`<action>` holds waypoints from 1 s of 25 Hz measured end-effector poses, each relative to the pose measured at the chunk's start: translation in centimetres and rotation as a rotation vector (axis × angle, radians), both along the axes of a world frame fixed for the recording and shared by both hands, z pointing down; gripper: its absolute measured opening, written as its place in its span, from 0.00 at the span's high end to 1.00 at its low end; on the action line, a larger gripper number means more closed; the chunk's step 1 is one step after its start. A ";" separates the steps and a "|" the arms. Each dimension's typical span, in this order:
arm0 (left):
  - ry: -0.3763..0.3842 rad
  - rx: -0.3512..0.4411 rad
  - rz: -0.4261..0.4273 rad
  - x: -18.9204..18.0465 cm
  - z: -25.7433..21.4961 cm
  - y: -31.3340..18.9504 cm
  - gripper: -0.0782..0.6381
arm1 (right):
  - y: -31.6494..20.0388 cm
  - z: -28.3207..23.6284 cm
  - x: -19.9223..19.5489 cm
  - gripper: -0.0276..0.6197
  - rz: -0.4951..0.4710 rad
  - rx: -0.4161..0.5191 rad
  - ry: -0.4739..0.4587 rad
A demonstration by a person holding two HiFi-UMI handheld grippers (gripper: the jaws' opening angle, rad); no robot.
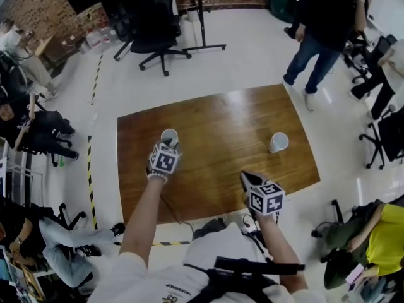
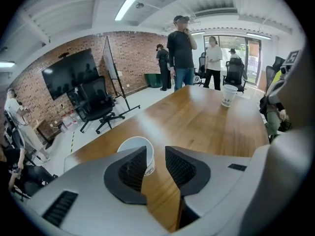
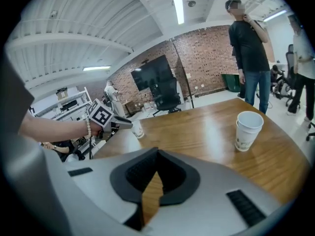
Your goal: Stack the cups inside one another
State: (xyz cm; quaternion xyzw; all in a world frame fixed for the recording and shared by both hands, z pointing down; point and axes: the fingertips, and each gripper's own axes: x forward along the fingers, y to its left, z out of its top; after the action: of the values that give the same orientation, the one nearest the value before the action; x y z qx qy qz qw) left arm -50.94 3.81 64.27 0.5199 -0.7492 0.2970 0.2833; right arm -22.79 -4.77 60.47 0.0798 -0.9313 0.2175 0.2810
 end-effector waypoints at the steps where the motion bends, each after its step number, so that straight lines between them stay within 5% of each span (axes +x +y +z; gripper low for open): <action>1: 0.004 -0.020 0.005 0.0 0.5 0.1 0.72 | 0.0 0.1 0.0 0.95 0.005 -0.001 0.001; 15: -0.036 -0.180 0.128 -1.2 3.0 -1.9 0.76 | -1.0 0.8 -0.2 0.95 0.034 -0.023 0.024; 25: -0.011 -0.207 0.100 -1.0 3.3 -2.0 0.87 | -1.8 0.8 0.2 0.95 0.047 -0.030 0.021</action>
State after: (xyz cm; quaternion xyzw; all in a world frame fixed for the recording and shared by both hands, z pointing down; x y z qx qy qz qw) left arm -51.94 1.85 67.58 0.5228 -0.6893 0.3894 0.3161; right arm -22.59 -6.55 61.27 0.0998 -0.9228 0.2373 0.2868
